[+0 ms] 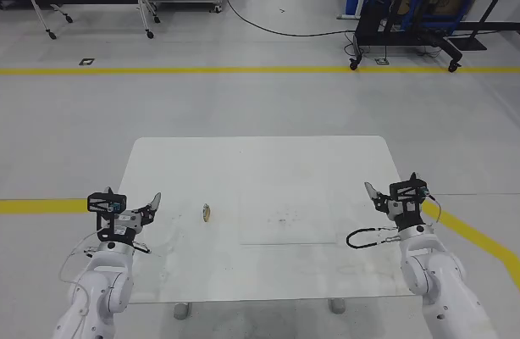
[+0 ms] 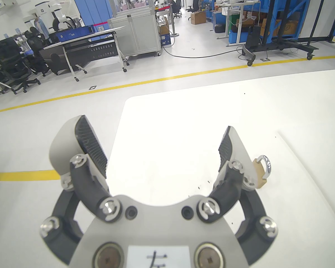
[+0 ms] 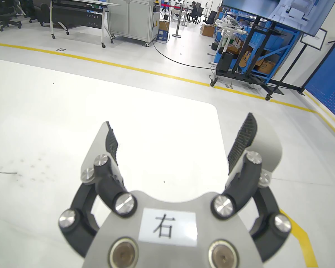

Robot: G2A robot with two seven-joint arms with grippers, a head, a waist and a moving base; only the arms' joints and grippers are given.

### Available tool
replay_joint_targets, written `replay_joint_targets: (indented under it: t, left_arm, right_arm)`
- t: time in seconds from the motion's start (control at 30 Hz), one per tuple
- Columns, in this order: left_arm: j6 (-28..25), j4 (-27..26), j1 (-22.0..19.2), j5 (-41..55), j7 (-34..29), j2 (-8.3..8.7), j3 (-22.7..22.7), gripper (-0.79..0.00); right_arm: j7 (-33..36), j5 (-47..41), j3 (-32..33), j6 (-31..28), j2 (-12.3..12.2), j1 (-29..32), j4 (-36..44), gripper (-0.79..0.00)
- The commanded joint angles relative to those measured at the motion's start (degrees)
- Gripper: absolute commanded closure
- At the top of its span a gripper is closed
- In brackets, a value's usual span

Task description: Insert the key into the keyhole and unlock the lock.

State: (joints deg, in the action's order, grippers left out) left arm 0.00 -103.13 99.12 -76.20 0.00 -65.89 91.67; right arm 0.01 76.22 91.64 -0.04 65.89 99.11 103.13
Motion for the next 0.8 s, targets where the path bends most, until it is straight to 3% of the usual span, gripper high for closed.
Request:
replay_joint_targets:
  t: [0.0,0.37,0.63,0.77]
  left_arm:
    - [0.00,0.00,0.00,0.00,0.00,0.00,0.00,-0.785]
    - [0.00,0.00,0.00,0.00,0.00,0.00,0.00,-0.785]
    - [0.00,0.00,0.00,0.00,0.00,0.00,0.00,-0.785]
    - [0.00,0.00,0.00,0.00,0.00,0.00,0.00,-0.785]
  right_arm:
    - [0.61,0.69,-0.82,-1.30,0.01,-0.51,-0.39,-0.785]
    - [9.09,2.39,-10.88,-15.29,0.46,-10.93,-8.76,-0.785]
    - [14.26,-4.61,-18.23,-26.95,1.37,-18.61,-16.47,-0.785]
    - [16.12,-6.18,-20.77,-30.03,1.72,-21.40,-19.53,-0.785]
